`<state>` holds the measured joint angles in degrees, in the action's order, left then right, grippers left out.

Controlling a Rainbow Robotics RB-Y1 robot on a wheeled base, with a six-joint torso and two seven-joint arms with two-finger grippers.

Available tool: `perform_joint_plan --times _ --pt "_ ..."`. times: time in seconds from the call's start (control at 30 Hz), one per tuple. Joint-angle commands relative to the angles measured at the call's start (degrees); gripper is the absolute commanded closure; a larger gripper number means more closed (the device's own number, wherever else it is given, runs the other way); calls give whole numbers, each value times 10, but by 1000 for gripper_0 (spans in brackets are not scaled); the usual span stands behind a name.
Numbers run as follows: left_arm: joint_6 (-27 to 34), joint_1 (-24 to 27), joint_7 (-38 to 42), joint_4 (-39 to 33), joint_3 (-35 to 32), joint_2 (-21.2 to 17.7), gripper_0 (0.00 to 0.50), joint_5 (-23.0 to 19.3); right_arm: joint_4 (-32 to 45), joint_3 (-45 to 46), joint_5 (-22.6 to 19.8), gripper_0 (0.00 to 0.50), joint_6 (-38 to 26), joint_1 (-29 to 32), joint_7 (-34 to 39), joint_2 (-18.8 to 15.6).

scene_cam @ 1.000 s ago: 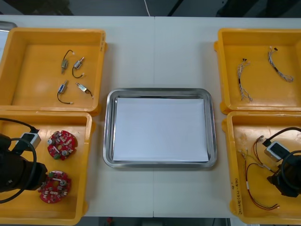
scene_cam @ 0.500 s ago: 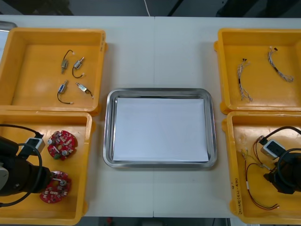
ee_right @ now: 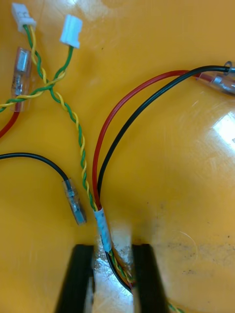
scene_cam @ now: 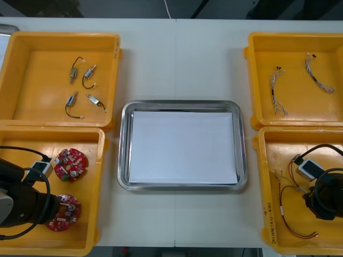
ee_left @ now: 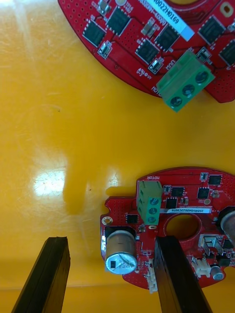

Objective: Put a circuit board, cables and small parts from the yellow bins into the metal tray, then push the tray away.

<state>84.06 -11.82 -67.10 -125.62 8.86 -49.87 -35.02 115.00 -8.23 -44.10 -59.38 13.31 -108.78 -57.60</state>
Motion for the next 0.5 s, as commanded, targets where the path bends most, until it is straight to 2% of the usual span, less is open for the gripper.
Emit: perform_joint_plan --times 0.03,0.07,0.13,0.2,0.27,0.5 --pt "-6 -19 -42 -3 6 -18 0 7 -1 -14 -2 500 6 -5 1 -17" --pt "-6 -19 -42 -3 6 -18 0 7 -1 -14 -2 500 7 -6 1 -17" --pt "-6 -20 -41 -3 6 -18 109 7 -1 -14 -2 500 7 -7 1 -17" --pt "-6 -19 -40 -3 6 -17 377 8 -1 -14 -1 500 7 -12 1 -17" --pt "-6 -19 -40 -3 6 -16 498 8 -1 -11 4 500 7 -14 1 -18" --pt "-13 -18 -38 -3 7 -16 499 10 9 33 4 500 -23 -18 -7 -17"
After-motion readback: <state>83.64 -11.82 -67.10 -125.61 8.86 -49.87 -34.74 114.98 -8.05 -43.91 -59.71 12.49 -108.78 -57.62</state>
